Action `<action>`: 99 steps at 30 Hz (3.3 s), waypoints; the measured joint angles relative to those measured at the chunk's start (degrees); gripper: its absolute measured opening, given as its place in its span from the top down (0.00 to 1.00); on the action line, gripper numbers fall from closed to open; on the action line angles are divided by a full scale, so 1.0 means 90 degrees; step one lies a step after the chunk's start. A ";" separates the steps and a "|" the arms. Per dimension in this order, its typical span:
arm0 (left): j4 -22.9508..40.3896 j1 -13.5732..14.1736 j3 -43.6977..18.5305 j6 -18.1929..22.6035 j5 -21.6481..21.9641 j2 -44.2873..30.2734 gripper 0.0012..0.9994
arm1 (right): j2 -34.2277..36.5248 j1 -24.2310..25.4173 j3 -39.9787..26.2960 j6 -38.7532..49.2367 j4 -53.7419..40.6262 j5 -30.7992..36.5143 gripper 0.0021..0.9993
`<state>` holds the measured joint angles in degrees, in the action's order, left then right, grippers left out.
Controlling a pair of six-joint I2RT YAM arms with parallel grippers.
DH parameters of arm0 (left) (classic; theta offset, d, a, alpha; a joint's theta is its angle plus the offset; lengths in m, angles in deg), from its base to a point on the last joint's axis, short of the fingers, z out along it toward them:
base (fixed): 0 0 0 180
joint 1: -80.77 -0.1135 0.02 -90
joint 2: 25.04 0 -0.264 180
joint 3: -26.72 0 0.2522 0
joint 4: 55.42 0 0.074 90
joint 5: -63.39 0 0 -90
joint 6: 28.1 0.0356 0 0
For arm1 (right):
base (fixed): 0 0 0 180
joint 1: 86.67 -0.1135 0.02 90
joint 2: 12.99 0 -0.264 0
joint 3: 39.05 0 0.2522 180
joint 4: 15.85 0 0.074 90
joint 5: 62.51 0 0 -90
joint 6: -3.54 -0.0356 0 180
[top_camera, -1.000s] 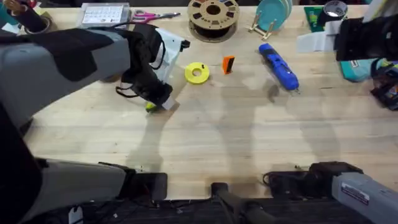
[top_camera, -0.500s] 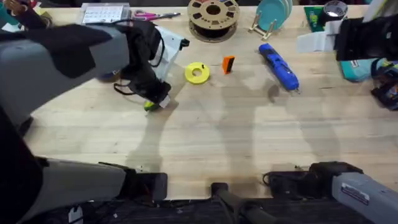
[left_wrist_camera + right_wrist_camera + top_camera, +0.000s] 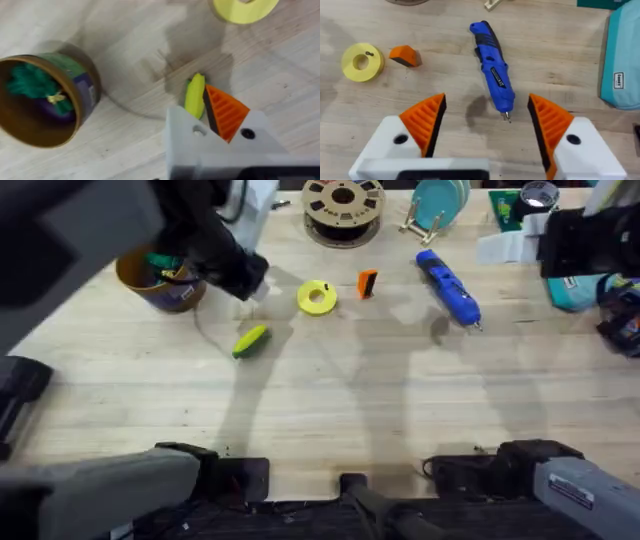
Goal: Pick up the gripper from the table and insert it into the empty holder that is missing its gripper. Then pick up a screw, insert it into the mounting hole, and use the screwdriver to tighten it. Finally, clean up the table by picking up the vegetable and placing it into the bucket.
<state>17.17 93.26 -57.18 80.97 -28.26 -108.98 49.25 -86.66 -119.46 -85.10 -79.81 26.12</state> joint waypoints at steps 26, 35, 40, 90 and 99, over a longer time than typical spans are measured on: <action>0.0051 0.0000 -0.0172 -0.0024 0.0046 0.1553 0.01 | 0.0000 0.0000 0.0000 0.0002 0.0000 0.0001 0.00; -0.0525 0.0000 -0.0172 -0.0137 0.0097 0.1554 0.01 | 0.0000 0.0000 0.0000 0.0002 0.0000 0.0002 0.00; -0.0832 0.0000 -0.0172 -0.0340 0.0141 0.1705 0.01 | 0.0000 0.0000 0.0000 0.0002 0.0000 0.0000 0.00; -0.6947 -0.0916 0.5949 -0.1270 -0.0565 0.7603 0.01 | 0.0002 0.0000 0.0000 0.0003 0.0000 0.0002 0.00; -0.7094 -0.1275 0.6707 -0.1990 -0.1707 0.8403 0.01 | 0.0000 0.0000 0.0000 0.0017 0.0000 0.0002 0.00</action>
<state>-46.68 81.79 3.18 63.06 -43.63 -33.35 49.25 -86.66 -119.46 -84.94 -79.81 26.14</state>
